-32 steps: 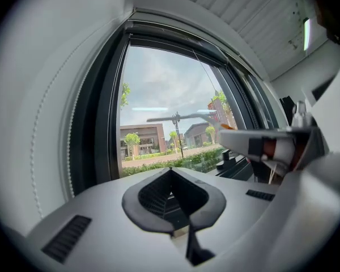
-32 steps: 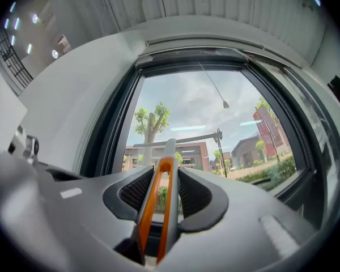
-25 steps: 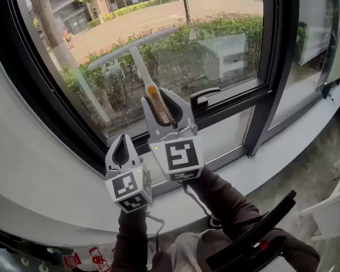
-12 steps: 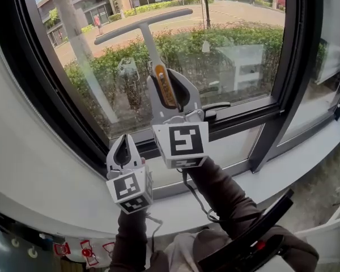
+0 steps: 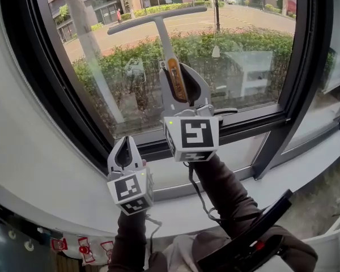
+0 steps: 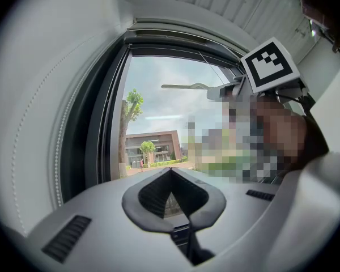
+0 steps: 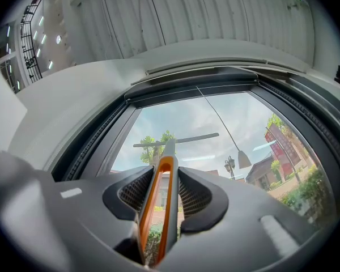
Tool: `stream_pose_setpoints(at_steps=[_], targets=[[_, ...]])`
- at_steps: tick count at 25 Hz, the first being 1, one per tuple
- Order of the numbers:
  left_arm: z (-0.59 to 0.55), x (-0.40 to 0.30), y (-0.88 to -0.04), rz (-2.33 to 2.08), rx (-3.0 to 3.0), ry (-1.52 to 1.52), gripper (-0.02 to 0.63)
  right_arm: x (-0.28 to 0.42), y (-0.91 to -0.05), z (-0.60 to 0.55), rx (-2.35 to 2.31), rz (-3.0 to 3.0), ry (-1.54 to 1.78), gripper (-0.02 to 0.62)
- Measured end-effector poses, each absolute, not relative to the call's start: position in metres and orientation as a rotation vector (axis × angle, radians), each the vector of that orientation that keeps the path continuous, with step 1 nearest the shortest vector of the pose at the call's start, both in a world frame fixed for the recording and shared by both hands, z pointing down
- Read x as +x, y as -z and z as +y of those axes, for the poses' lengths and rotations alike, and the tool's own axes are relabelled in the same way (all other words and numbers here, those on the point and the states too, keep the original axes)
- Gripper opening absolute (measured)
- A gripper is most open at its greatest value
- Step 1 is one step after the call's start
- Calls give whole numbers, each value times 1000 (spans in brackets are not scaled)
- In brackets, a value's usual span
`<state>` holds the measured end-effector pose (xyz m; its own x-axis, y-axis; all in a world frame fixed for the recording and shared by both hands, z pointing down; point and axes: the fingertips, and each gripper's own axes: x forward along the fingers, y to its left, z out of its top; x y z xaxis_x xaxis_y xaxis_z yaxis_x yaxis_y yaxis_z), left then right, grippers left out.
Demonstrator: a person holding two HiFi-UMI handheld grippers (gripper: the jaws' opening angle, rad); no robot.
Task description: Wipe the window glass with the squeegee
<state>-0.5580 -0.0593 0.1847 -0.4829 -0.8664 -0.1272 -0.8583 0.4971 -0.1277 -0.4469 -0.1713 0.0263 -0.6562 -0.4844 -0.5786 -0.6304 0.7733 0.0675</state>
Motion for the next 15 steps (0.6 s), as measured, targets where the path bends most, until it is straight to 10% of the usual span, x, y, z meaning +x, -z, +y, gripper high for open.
stream_pose_setpoints(at_steps=[15], targets=[[-67,-557,-186,2549,-1503,90,2,-454,-33,-183,-863,2415,-350,132]])
